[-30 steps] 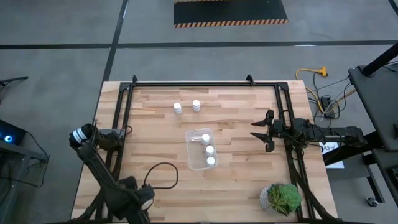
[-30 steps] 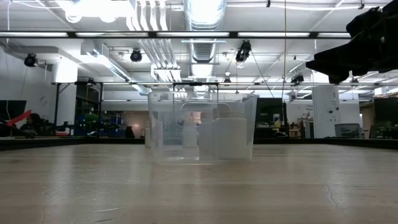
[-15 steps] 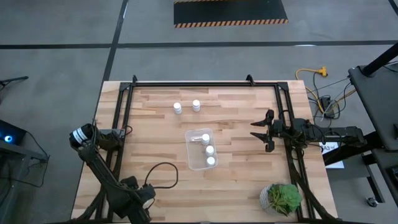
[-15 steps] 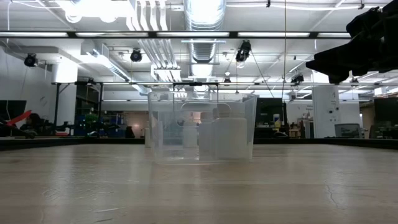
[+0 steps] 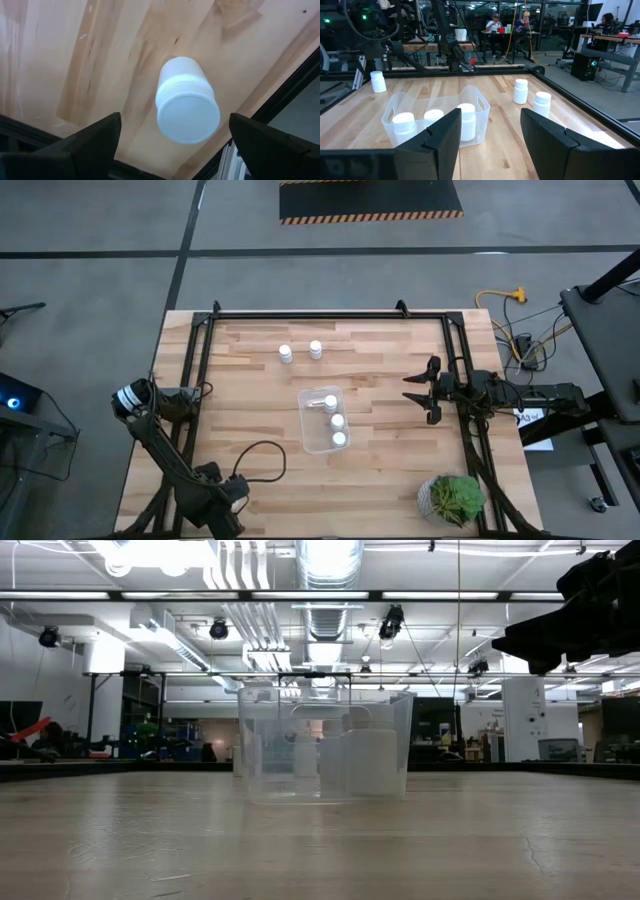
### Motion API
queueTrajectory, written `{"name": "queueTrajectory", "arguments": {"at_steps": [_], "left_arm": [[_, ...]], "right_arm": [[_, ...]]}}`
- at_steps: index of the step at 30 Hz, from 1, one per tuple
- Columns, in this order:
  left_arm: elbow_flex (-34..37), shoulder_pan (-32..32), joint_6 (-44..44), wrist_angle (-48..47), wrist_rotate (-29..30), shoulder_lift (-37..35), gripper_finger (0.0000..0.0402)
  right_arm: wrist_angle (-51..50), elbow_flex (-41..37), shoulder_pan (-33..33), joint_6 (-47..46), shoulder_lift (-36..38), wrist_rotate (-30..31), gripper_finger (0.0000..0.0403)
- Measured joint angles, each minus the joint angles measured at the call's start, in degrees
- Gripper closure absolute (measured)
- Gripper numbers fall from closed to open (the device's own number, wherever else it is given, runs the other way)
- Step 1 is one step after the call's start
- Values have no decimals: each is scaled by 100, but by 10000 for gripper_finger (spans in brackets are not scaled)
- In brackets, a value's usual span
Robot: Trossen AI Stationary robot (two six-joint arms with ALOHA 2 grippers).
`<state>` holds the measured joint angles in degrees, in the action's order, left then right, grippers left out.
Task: Pick and place pill bottles into a basket
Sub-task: Put the white pill bottle into the transparent bin
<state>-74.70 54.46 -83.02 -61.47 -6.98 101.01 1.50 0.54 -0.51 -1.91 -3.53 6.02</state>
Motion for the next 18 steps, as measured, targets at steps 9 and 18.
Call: {"name": "queueTrajectory", "arguments": {"at_steps": [9, 18], "left_arm": [[0, -27, 137, 85, 4, 0, 69], [0, -46, 140, 94, -20, 0, 210]], "right_arm": [[0, 0, 0, 0, 0, 0, 209], [0, 0, 0, 0, 0, 1, 209]]}}
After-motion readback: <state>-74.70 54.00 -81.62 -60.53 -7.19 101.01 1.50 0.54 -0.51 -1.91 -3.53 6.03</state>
